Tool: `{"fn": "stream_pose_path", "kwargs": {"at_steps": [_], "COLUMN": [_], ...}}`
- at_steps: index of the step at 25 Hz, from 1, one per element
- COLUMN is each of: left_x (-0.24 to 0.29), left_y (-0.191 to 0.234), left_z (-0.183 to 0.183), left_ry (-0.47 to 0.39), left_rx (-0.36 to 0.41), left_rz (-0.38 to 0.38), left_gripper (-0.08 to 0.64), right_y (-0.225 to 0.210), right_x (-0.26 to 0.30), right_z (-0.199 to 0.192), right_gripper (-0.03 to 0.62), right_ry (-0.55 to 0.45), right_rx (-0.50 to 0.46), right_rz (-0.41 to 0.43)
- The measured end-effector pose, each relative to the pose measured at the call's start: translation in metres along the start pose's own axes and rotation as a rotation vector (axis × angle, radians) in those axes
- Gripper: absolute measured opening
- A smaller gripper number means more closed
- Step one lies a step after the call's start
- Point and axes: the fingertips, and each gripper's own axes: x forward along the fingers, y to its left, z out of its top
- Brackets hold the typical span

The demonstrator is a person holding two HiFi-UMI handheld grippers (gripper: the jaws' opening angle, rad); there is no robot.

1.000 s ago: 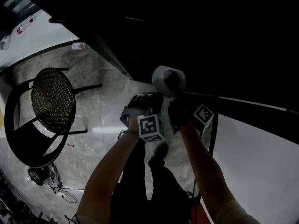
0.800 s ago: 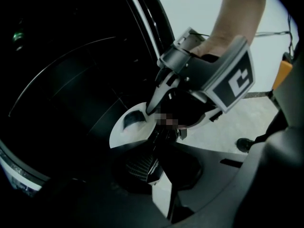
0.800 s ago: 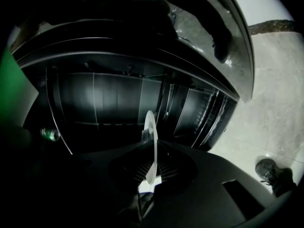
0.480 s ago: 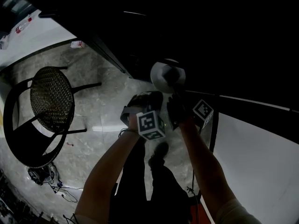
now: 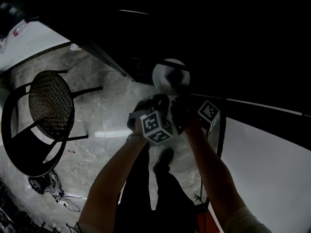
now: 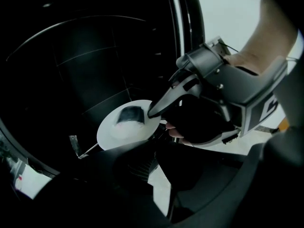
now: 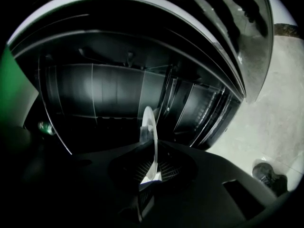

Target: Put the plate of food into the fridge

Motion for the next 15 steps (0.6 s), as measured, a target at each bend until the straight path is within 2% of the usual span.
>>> {"fn": "stream_pose_path", "kwargs": {"at_steps": [9,15], "left_x": [0.003,0.01], "left_y": [0.012,0.014], "left_z": [-0.001,0.005], "left_ry": [-0.001,-0.009], "left_rx": [-0.068,-0.067], "left_rz": [0.008,0.011], "left_gripper": [0.021,0.021], "right_y": [0.004,0.013], "right_x": [0.004,0.011], "right_z": [-0.008,-0.021], "right_gripper": [0.029,0.05], "right_ry": [0.059,0.179], "right_rx": [-0.072,-0.313], "right_rz": [-0.01,-0.043]}}
